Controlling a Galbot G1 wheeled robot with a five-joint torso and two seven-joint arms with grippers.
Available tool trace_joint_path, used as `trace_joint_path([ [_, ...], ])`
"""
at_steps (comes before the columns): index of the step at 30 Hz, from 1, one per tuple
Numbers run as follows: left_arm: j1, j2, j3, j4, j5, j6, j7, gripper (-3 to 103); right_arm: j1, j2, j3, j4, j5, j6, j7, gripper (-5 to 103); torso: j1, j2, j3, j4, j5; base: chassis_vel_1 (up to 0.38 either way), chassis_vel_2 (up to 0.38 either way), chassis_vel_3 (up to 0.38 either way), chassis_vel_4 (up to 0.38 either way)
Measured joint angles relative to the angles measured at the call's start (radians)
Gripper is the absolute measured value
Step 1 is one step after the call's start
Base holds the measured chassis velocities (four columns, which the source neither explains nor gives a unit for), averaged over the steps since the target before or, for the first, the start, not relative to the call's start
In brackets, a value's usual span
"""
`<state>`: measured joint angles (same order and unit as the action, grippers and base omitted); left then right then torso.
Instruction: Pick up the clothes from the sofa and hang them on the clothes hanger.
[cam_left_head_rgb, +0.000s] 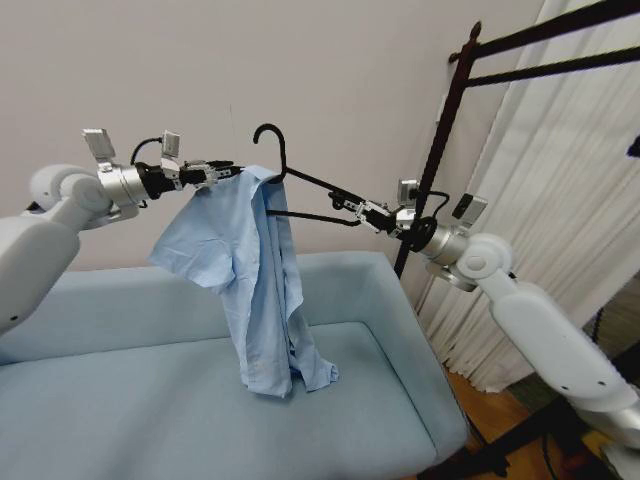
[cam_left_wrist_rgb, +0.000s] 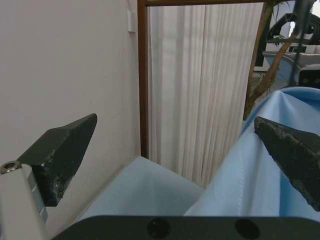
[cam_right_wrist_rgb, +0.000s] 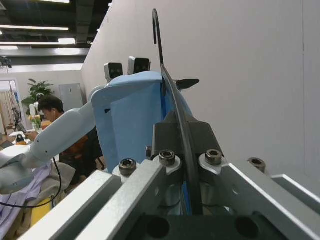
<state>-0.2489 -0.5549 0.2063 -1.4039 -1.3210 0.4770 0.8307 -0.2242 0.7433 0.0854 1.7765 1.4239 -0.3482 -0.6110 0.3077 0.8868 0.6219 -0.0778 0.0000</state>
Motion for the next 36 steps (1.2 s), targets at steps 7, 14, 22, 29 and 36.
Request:
trace_joint_path([
  [7,-0.059,-0.001,0.098,0.063,0.065,-0.055,0.157,100,0.006,0.002,-0.005,-0.030,-0.020,-0.006,-0.020,1,0.000,0.000,0.000,0.0000,-0.0002,0.000,0.000,0.000,0.000],
  [14,-0.138,-0.030,0.206,0.130,0.071,-0.050,0.168,100,-0.002,-0.008,-0.006,-0.012,-0.028,-0.005,-0.035,1,0.000,0.000,0.000,-0.0004,0.0001,0.000,0.000,0.000,0.000],
  [22,-0.150,-0.037,0.221,0.134,0.081,-0.042,0.179,94,-0.016,-0.018,-0.005,-0.003,-0.036,-0.003,-0.036,1,0.000,0.000,0.000,-0.0001,0.0000,0.000,0.000,0.000,0.000],
  [29,-0.129,-0.026,0.218,0.112,0.091,-0.040,0.185,68,-0.010,-0.016,-0.005,-0.008,-0.038,-0.003,-0.025,1,0.000,0.000,0.000,-0.0001,0.0000,0.000,0.000,0.000,0.000],
  [36,-0.109,-0.033,0.206,0.116,0.102,-0.044,0.189,41,-0.004,-0.016,-0.007,-0.012,-0.041,-0.003,-0.018,1,0.000,0.000,0.000,-0.0001,0.0000,0.000,0.000,0.000,0.000],
])
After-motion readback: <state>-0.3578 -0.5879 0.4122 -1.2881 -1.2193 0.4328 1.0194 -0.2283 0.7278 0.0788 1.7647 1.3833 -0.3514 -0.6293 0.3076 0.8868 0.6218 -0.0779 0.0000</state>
